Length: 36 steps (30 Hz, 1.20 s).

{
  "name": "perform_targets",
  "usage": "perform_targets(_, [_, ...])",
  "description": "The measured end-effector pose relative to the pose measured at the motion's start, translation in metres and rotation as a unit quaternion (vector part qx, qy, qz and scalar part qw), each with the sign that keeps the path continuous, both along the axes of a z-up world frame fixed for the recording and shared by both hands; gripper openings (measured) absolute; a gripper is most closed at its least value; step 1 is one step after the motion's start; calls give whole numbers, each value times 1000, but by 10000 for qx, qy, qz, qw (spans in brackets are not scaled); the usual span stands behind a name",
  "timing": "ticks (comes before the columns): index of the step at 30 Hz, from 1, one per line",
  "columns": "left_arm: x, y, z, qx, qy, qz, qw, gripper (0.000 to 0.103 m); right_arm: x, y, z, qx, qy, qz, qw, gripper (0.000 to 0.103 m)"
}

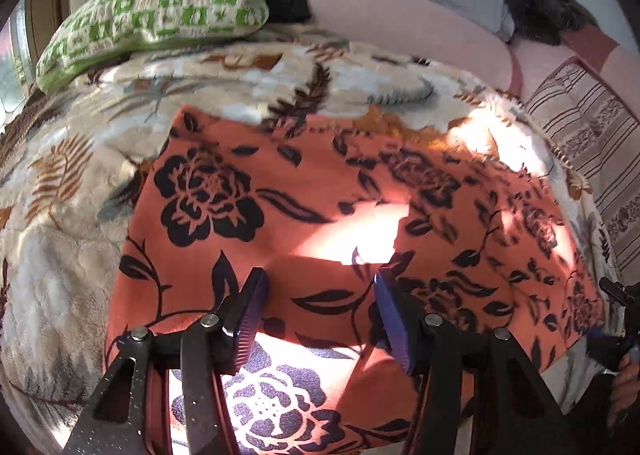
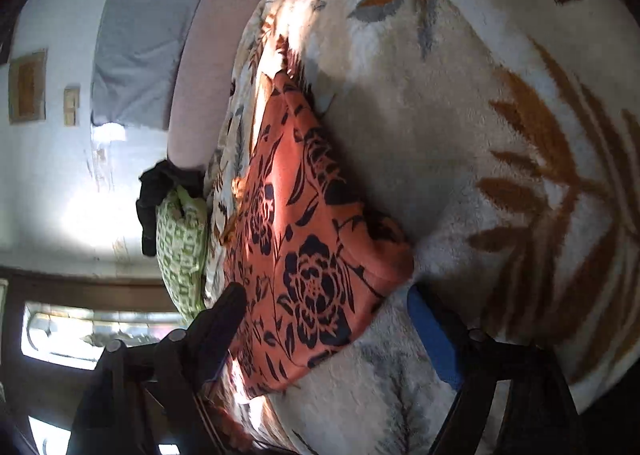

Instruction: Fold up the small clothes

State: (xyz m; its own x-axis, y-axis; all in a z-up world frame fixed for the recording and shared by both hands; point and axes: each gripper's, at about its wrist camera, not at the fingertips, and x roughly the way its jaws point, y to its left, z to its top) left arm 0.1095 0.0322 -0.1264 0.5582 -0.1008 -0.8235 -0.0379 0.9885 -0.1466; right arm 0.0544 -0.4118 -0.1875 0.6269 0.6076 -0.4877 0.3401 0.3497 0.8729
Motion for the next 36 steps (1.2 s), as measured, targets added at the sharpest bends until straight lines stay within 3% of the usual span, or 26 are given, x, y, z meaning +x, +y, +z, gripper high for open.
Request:
perform_targets(1, [0,1,-4,85,-35,2,10000,52,7,2,2,-1,-88,17,10000,19])
perform_targets(2, [-2,-2,-5,292,-112,-71,9995,51,12,6,9,-288,-73,47,9995,6])
perform_targets(4, [-4,-7,-4,533,-105,-141,9984,51,12,11,33,-903,-242,57,9956,6])
perform_targets(6, [-2,-8,-5,550,-56,-112,9984,51,9,18,44,-1925,-285,147,9808,6])
perform_targets(7, [-2,-8,-5,561,-57,-104,9984,51,13,17,29,-1973,-34,281,9799,10])
perform_targets(8, [-3,-9,-5,605,-68,-132,9981,51,15,12,6,-1583,279,438,9860,12])
perform_targets(9, [-5,-9,-5,640,-91,-168,9978,51,10,2,-2,-1119,150,308,9931,14])
perform_targets(11, [-5,-8,-5,628,-114,-195,9978,52,2,-13,9,-1118,3,214,9935,36])
perform_targets(12, [-5,-8,-5,624,-114,-189,9978,52,-1,-20,20,-1328,-69,135,9910,70])
perform_targets(13, [-4,-8,-5,632,-115,-184,9978,52,-4,-28,31,-1469,-222,21,9889,83])
perform_targets(15, [-3,-9,-6,658,-130,-186,9976,52,6,-39,51,-1653,-541,93,9847,83])
perform_targets(19, [-4,-10,-6,675,-157,-187,9974,52,74,-33,48,-1276,-660,1033,9842,83])
perform_targets(24, [-3,-7,-6,596,-148,-237,9978,52,167,-9,40,-1685,-485,1723,9693,82])
perform_targets(27, [-3,-5,-7,546,-184,-269,9980,53,210,9,20,-1552,-104,2229,9624,79])
perform_targets(29, [-4,-4,-8,520,-227,-294,9980,53,219,22,20,-1726,-99,2537,9517,71])
perform_targets(30, [-4,-4,-8,509,-250,-302,9979,53,219,27,21,-1721,-61,2724,9467,26])
perform_targets(31, [-4,-4,-9,505,-265,-308,9979,53,218,32,25,-1842,-66,2769,9431,15])
perform_targets(34, [-4,-4,-9,524,-313,-336,9976,53,204,39,49,-2762,-323,2551,9261,14])
perform_targets(36, [-2,-5,-10,545,-302,-331,9975,54,208,37,32,-3192,77,2304,9192,14])
